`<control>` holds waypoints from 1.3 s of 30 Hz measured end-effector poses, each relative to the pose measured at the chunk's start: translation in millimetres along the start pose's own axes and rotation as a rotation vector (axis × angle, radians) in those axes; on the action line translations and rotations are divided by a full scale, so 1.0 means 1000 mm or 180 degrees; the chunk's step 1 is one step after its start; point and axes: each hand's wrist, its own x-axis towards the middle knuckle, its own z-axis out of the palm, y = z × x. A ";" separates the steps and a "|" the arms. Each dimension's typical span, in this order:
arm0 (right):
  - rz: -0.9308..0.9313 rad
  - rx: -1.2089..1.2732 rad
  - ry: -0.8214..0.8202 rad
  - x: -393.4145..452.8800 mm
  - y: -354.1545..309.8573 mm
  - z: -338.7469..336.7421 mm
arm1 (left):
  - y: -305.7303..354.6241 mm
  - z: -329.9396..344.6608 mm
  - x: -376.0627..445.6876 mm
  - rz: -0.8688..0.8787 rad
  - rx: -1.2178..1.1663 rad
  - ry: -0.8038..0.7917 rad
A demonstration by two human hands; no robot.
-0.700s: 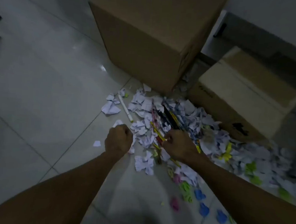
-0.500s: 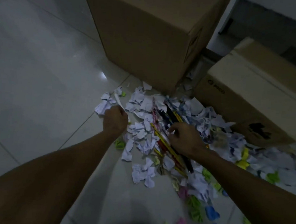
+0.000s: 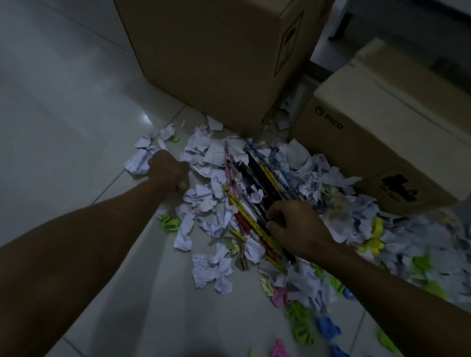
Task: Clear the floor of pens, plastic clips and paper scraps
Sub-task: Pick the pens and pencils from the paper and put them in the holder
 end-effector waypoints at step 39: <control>0.0874 0.0118 0.0054 0.027 -0.035 0.036 | 0.010 -0.016 -0.111 -0.0439 -0.1452 -0.1059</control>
